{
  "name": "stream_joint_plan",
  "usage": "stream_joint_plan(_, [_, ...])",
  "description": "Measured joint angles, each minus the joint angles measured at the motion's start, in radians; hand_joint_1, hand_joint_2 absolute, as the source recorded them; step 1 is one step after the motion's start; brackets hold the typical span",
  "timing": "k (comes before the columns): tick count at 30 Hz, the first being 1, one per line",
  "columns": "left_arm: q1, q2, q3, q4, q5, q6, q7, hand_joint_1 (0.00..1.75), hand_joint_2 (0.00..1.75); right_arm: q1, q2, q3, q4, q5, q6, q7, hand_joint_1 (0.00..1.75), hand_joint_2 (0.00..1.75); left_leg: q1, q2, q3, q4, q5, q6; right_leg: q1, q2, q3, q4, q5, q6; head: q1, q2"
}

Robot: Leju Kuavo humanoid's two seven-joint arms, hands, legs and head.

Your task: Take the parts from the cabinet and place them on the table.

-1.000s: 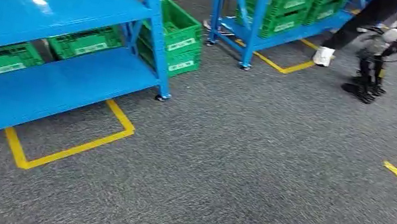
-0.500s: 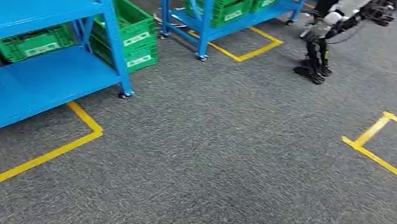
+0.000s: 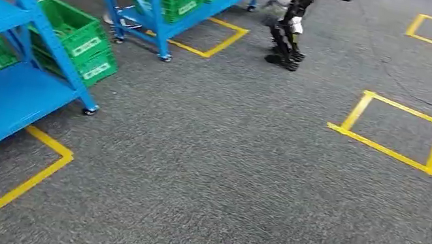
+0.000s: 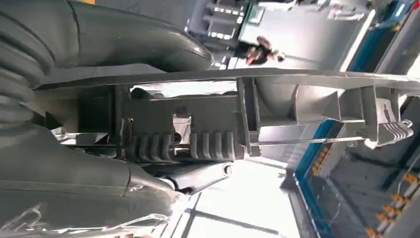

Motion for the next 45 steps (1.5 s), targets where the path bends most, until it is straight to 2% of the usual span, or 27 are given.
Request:
stream_joint_plan(2, [0.000, -0.001, 0.000, 0.000, 0.000, 0.000, 0.002, 0.00, 1.75, 0.000, 0.000, -0.002, 0.004, 0.000, 0.000, 0.000, 1.75, 1.75, 0.005, -0.025, 0.069, -0.154, 0.090, 0.002, -0.002, 0.032, 0.001, 0.000, 0.004, 0.006, 0.000, 0.000])
stream_joint_plan(3, [0.000, -0.003, 0.000, 0.000, 0.000, 0.000, 0.002, 0.00, 1.75, 0.000, 0.000, -0.005, 0.005, 0.000, 0.000, 0.000, 1.75, 1.75, 0.013, -0.101, 0.090, -0.214, 0.106, 0.000, -0.001, 0.042, -0.006, 0.001, 0.007, 0.012, -0.001, 0.000])
stream_joint_plan(4, [-0.003, -0.007, 0.000, 0.000, 0.000, 0.000, 0.000, 0.00, 1.75, -0.003, 0.000, -0.007, 0.005, 0.000, 0.000, -0.001, 1.75, 1.75, 0.023, -0.118, 0.097, -0.250, 0.096, 0.002, 0.003, 0.058, -0.018, 0.014, 0.008, 0.016, 0.001, 0.000])
stream_joint_plan(7, [-0.002, -0.007, 0.000, 0.000, 0.000, 0.000, 0.001, 0.00, 1.75, -0.003, 0.000, -0.017, 0.006, -0.002, 0.008, -0.016, 1.75, 1.75, 0.011, -0.080, 0.093, -0.242, 0.100, 0.020, -0.007, 0.097, -0.030, 0.001, 0.024, 0.039, -0.004, 0.000])
stream_joint_plan(8, [-0.002, -0.009, 0.000, 0.000, 0.000, 0.000, 0.002, 0.00, 1.75, -0.002, 0.000, -0.020, 0.007, -0.004, 0.013, -0.018, 1.75, 1.75, 0.018, -0.065, 0.096, -0.249, 0.106, 0.029, -0.007, 0.078, -0.040, 0.008, 0.022, 0.040, -0.005, 0.000])
stream_joint_plan(9, [-0.001, -0.008, 0.001, 0.000, 0.000, -0.001, 0.004, 0.00, 1.75, -0.004, 0.000, -0.024, 0.007, -0.008, 0.016, -0.018, 1.75, 1.75, 0.017, -0.052, 0.098, -0.250, 0.107, 0.033, 0.003, 0.001, -0.050, 0.035, 0.002, 0.044, 0.004, 0.000])
stream_joint_plan(10, [0.000, -0.008, 0.002, 0.000, 0.000, -0.001, 0.004, 0.00, 1.75, -0.008, 0.000, -0.025, 0.009, -0.009, 0.020, -0.018, 1.75, 1.75, 0.015, -0.038, 0.098, -0.250, 0.107, 0.036, 0.002, -0.037, -0.080, 0.096, -0.036, 0.050, 0.008, 0.000])
stream_joint_plan(12, [0.002, -0.006, 0.004, 0.000, 0.000, -0.001, 0.006, 0.00, 1.75, -0.011, 0.000, -0.027, 0.013, -0.012, 0.022, -0.018, 1.75, 1.75, 0.012, -0.009, 0.098, -0.249, 0.105, 0.039, -0.002, -0.059, -0.152, 0.255, -0.107, 0.056, 0.007, 0.000])
stream_joint_plan(14, [0.003, -0.005, 0.006, 0.000, 0.000, -0.001, 0.008, 0.00, 1.75, -0.011, 0.000, -0.033, 0.018, -0.015, 0.030, -0.021, 1.75, 1.75, 0.011, 0.021, 0.099, -0.249, 0.102, 0.039, -0.004, -0.062, -0.182, 0.322, -0.119, 0.060, 0.007, 0.000])
stream_joint_plan(17, [0.003, -0.005, 0.006, 0.000, -0.008, 0.002, 0.020, 0.00, 1.75, -0.011, 0.000, -0.035, 0.018, -0.014, 0.036, -0.031, 1.75, 1.75, 0.011, 0.057, 0.110, -0.249, 0.092, 0.032, -0.004, -0.090, -0.061, 0.115, -0.016, 0.061, 0.007, 0.000])
stream_joint_plan(18, [0.003, -0.005, 0.006, 0.000, -0.010, 0.003, 0.025, 0.00, 1.75, -0.012, 0.000, -0.035, 0.018, -0.014, 0.036, -0.034, 1.75, 1.75, 0.007, 0.066, 0.117, -0.248, 0.086, 0.025, -0.003, -0.136, -0.013, 0.030, -0.002, 0.062, 0.007, 0.000])
stream_joint_plan(19, [0.002, -0.003, 0.006, 0.000, -0.014, 0.007, 0.036, 0.00, 1.75, -0.016, 0.000, -0.035, 0.019, -0.011, 0.036, -0.035, 1.75, 1.75, -0.001, 0.075, 0.116, -0.246, 0.079, 0.019, 0.004, -0.142, -0.002, 0.020, -0.012, 0.049, 0.008, 0.000])
stream_joint_plan(23, [-0.001, -0.003, 0.005, 0.000, -0.024, 0.014, 0.053, 0.00, 1.75, -0.018, 0.000, -0.035, 0.019, -0.007, 0.031, -0.038, 1.75, 1.75, -0.002, 0.109, 0.125, -0.256, 0.075, 0.002, 0.003, -0.095, -0.013, 0.015, -0.008, 0.017, 0.005, 0.000])
stream_joint_plan(24, [-0.003, -0.003, 0.005, 0.000, -0.025, 0.014, 0.053, 0.00, 1.75, -0.018, 0.000, -0.035, 0.018, -0.007, 0.031, -0.039, 1.75, 1.75, 0.001, 0.083, 0.126, -0.248, 0.066, -0.004, -0.001, -0.087, -0.012, 0.011, -0.005, 0.012, 0.003, 0.000])
stream_joint_plan(25, [-0.004, -0.005, 0.003, 0.000, -0.029, 0.014, 0.053, 0.00, 1.75, -0.021, 0.000, -0.035, 0.018, -0.007, 0.031, -0.039, 1.75, 1.75, 0.001, 0.038, 0.103, -0.202, 0.035, -0.007, -0.002, -0.077, -0.010, 0.008, -0.003, 0.005, -0.003, 0.000])
stream_joint_plan(26, [-0.004, -0.006, 0.002, 0.000, -0.029, 0.016, 0.051, 0.00, 1.75, -0.022, 0.000, -0.035, 0.018, -0.006, 0.030, -0.039, 1.75, 1.75, 0.001, 0.018, 0.065, -0.126, -0.005, -0.007, -0.002, -0.067, -0.011, 0.008, -0.002, 0.002, -0.002, 0.000])
stream_joint_plan(28, [-0.006, -0.006, 0.000, 0.000, -0.029, 0.019, 0.045, 0.00, 1.75, -0.024, 0.000, -0.035, 0.018, -0.006, 0.030, -0.039, 1.75, 1.75, 0.000, 0.006, -0.016, 0.030, -0.063, -0.007, 0.001, -0.041, -0.011, 0.008, -0.004, -0.001, -0.003, 0.000])
stream_joint_plan(29, [-0.009, -0.006, -0.001, 0.000, -0.029, 0.023, 0.043, 0.00, 1.75, -0.024, 0.000, -0.035, 0.018, -0.006, 0.029, -0.039, 1.75, 1.75, -0.001, 0.003, -0.032, 0.059, -0.063, -0.006, 0.001, -0.030, -0.010, 0.008, -0.004, -0.001, -0.002, 0.000])
stream_joint_plan(30, [-0.009, -0.007, -0.003, 0.000, -0.030, 0.028, 0.041, 0.00, 1.75, -0.024, 0.000, -0.035, 0.018, -0.005, 0.029, -0.039, 1.75, 1.75, -0.001, 0.001, -0.030, 0.050, -0.041, -0.003, 0.002, -0.013, -0.008, 0.008, -0.004, -0.001, -0.003, 0.000])
stream_joint_plan(32, [-0.006, -0.008, -0.004, 0.000, -0.034, 0.040, 0.034, 0.00, 1.75, -0.024, 0.000, -0.035, 0.018, 0.013, 0.017, -0.044, 1.75, 1.75, 0.000, -0.006, 0.021, -0.069, 0.048, 0.001, 0.000, 0.019, -0.007, 0.008, -0.002, 0.002, -0.003, 0.000])
stream_joint_plan(33, [-0.007, -0.010, -0.004, 0.000, -0.035, 0.044, 0.032, 0.00, 1.75, -0.023, 0.000, -0.034, 0.018, 0.021, 0.010, -0.048, 1.75, 1.75, 0.004, -0.029, 0.055, -0.150, 0.092, 0.002, -0.001, 0.032, -0.007, 0.009, 0.000, 0.005, -0.003, 0.000])
stream_joint_plan(34, [-0.007, -0.011, -0.004, 0.000, -0.038, 0.045, 0.032, 0.00, 1.75, -0.022, 0.000, -0.032, 0.018, 0.029, 0.003, -0.050, 1.75, 1.75, 0.011, -0.091, 0.076, -0.210, 0.110, 0.000, -0.001, 0.043, -0.011, 0.009, 0.003, 0.010, -0.003, 0.000])
stream_joint_plan(35, [-0.009, -0.014, -0.004, 0.000, -0.040, 0.043, 0.034, 0.00, 1.75, -0.024, 0.000, -0.027, 0.017, 0.036, 0.000, -0.051, 1.75, 1.75, 0.018, -0.102, 0.085, -0.245, 0.100, 0.002, 0.004, 0.057, -0.021, 0.019, 0.004, 0.014, -0.001, 0.000])
stream_joint_plan(39, [-0.009, -0.013, -0.004, 0.000, -0.043, 0.035, 0.039, 0.00, 1.75, -0.019, 0.000, -0.024, 0.005, 0.061, 0.000, -0.050, 1.75, 1.75, 0.015, -0.049, 0.086, -0.248, 0.110, 0.029, -0.005, 0.093, -0.038, 0.008, 0.020, 0.037, -0.004, 0.000])
stream_joint_plan(41, [-0.007, -0.011, -0.004, 0.000, -0.044, 0.032, 0.039, 0.00, 1.75, -0.018, 0.000, -0.023, 0.000, 0.062, 0.005, -0.048, 1.75, 1.75, 0.012, -0.026, 0.088, -0.248, 0.111, 0.038, 0.006, -0.025, -0.070, 0.085, -0.035, 0.042, 0.008, 0.000])
stream_joint_plan(43, [-0.005, -0.010, -0.004, 0.000, -0.045, 0.032, 0.044, 0.00, 1.75, -0.019, 0.000, -0.022, 0.000, 0.054, 0.008, -0.044, 1.75, 1.75, 0.008, -0.003, 0.088, -0.248, 0.111, 0.041, 0.001, -0.054, -0.130, 0.222, -0.101, 0.050, 0.007, 0.000])
stream_joint_plan(45, [-0.004, -0.008, -0.004, 0.000, -0.047, 0.032, 0.050, 0.00, 1.75, -0.025, 0.000, -0.022, 0.000, 0.043, 0.013, -0.033, 1.75, 1.75, 0.007, 0.025, 0.089, -0.248, 0.108, 0.040, -0.002, -0.061, -0.159, 0.293, -0.117, 0.056, 0.007, 0.000])
